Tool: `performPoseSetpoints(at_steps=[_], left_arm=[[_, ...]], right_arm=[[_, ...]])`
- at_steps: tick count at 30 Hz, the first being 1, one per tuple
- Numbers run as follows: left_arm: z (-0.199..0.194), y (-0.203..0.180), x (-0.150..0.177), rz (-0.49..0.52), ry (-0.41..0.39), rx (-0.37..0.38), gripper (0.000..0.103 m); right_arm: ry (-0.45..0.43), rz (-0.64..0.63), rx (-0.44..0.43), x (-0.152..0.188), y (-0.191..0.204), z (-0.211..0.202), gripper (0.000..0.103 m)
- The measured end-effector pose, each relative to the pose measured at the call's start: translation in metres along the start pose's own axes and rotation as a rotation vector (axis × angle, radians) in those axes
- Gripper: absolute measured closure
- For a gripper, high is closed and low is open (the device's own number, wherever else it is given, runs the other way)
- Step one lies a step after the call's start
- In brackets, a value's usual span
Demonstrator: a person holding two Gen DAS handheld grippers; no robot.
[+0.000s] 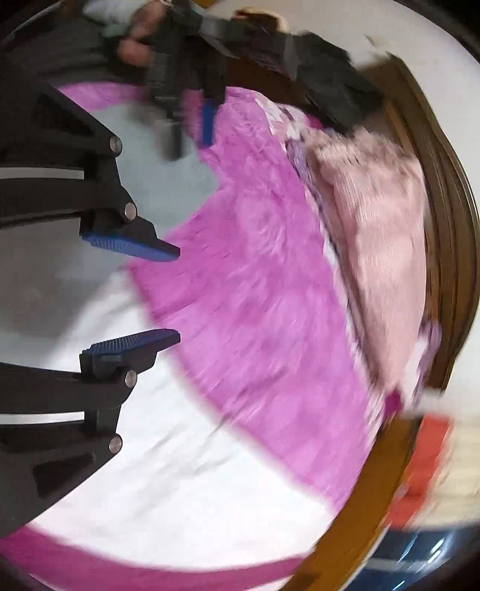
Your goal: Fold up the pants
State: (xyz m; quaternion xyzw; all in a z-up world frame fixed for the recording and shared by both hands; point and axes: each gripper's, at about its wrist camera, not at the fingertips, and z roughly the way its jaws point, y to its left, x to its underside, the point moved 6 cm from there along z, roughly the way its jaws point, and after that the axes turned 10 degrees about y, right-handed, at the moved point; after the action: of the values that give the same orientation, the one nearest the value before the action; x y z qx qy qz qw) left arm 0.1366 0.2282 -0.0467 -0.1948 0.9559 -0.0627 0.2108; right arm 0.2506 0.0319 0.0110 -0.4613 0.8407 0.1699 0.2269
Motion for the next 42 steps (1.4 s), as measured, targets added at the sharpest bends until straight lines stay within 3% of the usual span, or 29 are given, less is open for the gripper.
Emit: performPoseSetpoints(at_steps=[2, 5, 7, 11, 13, 15, 16, 17, 18, 19, 21, 22, 24, 26, 35, 37, 42], left_arm=[[-0.012, 0.023, -0.002, -0.052, 0.008, -0.028, 0.034], [-0.011, 0.041, -0.003, -0.026, 0.074, -0.051, 0.03], [-0.007, 0.046, 0.002, -0.024, 0.122, -0.023, 0.03], [0.0, 0.047, 0.013, -0.087, 0.184, 0.152, 0.032], [0.01, 0.042, 0.021, -0.092, 0.229, 0.16, 0.037], [0.018, 0.036, 0.027, -0.073, 0.241, 0.118, 0.037], [0.02, 0.033, 0.029, -0.053, 0.237, 0.089, 0.044], [0.019, 0.029, 0.03, -0.02, 0.235, 0.066, 0.079], [0.017, 0.025, 0.03, 0.004, 0.225, 0.064, 0.098], [0.014, 0.021, 0.031, 0.028, 0.206, 0.073, 0.102], [0.008, 0.022, 0.033, 0.041, 0.169, 0.067, 0.103], [0.007, 0.025, 0.032, 0.04, 0.161, 0.069, 0.103], [0.004, 0.031, 0.033, 0.023, 0.141, 0.074, 0.103], [0.003, 0.04, 0.033, 0.002, 0.134, 0.077, 0.103], [-0.009, 0.034, 0.032, 0.047, 0.085, 0.108, 0.102], [-0.017, 0.025, 0.029, 0.064, 0.061, 0.128, 0.102], [-0.028, -0.015, 0.012, 0.095, 0.024, 0.16, 0.098]], right_arm=[[0.037, -0.001, 0.063, 0.039, 0.0, -0.02, 0.072], [0.092, -0.015, 0.173, 0.094, 0.014, -0.028, 0.072], [0.106, -0.001, 0.175, 0.12, 0.034, -0.028, 0.072], [0.02, -0.06, 0.168, 0.13, 0.088, -0.034, 0.072], [-0.039, -0.112, 0.132, 0.121, 0.116, -0.031, 0.072], [-0.053, -0.138, 0.097, 0.109, 0.135, -0.022, 0.072], [-0.067, -0.153, 0.082, 0.1, 0.145, -0.016, 0.072], [-0.085, -0.166, 0.061, 0.091, 0.153, -0.01, 0.072], [-0.098, -0.178, 0.043, 0.082, 0.16, -0.004, 0.072], [-0.107, -0.185, 0.028, 0.073, 0.166, 0.004, 0.072], [-0.096, -0.182, 0.006, 0.059, 0.174, 0.024, 0.082], [-0.076, -0.188, -0.002, 0.056, 0.178, 0.036, 0.092], [-0.047, -0.207, 0.025, 0.057, 0.182, 0.05, 0.092], [-0.02, -0.214, 0.014, 0.063, 0.186, 0.062, 0.103], [0.044, -0.152, -0.082, 0.073, 0.189, 0.069, 0.103], [0.083, -0.146, -0.092, 0.078, 0.192, 0.083, 0.103], [0.046, -0.083, -0.173, 0.077, 0.18, 0.069, 0.103]])
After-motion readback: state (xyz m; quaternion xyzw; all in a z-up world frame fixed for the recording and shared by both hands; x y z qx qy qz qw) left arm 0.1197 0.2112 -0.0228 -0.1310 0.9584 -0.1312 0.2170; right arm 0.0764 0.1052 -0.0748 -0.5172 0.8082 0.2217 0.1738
